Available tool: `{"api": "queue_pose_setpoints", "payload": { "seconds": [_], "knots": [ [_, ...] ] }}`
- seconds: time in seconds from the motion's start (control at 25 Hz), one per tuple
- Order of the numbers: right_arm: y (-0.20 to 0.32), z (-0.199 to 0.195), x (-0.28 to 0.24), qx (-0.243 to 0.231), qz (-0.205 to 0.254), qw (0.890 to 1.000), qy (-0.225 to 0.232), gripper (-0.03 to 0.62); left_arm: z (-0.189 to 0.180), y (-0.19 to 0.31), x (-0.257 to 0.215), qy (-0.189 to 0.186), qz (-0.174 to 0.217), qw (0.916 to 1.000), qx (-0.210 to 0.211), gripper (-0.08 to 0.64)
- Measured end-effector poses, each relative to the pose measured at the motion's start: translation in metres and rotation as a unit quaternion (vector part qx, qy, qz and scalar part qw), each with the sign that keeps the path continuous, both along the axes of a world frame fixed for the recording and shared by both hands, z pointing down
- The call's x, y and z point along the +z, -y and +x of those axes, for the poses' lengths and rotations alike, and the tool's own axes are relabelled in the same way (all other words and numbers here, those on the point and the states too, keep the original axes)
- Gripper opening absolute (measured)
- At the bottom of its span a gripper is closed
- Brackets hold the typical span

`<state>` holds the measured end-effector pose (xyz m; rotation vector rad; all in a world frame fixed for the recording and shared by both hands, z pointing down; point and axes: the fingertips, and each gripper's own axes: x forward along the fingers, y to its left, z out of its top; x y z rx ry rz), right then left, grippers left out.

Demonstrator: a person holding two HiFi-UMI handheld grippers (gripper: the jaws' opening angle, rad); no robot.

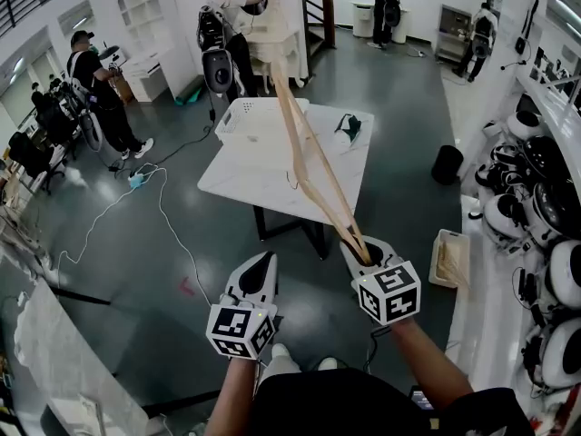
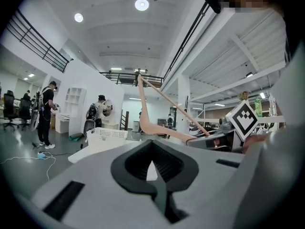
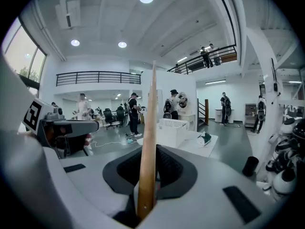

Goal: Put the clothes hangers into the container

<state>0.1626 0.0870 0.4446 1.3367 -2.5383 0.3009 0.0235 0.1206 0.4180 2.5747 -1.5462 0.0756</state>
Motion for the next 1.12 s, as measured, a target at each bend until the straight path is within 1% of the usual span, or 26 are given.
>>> {"api": "queue_pose_setpoints", "payload": {
  "seconds": [0.28, 0.64, 0.88, 1.12],
  "knots": [
    [0.001, 0.006, 0.001, -0.007, 0.002, 1.000, 0.000, 0.062, 0.008, -0.004, 0.006, 0.004, -0.006, 1.0000, -0.003, 0.003],
    [0.006, 0.002, -0.005, -0.013, 0.012, 1.000, 0.002, 0.063, 0.005, 0.005, 0.003, 0.006, -0.004, 0.9999, -0.010, 0.003],
    [0.019, -0.004, -0.006, -0.011, 0.013, 1.000, -0.002, 0.061, 0.003, 0.016, 0.003, -0.001, -0.002, 1.0000, -0.004, 0.003],
    [0.039, -0.015, -0.007, -0.010, 0.015, 1.000, -0.007, 0.062, -0.008, 0.035, 0.002, -0.010, 0.002, 0.9999, -0.005, 0.004]
  ]
}}
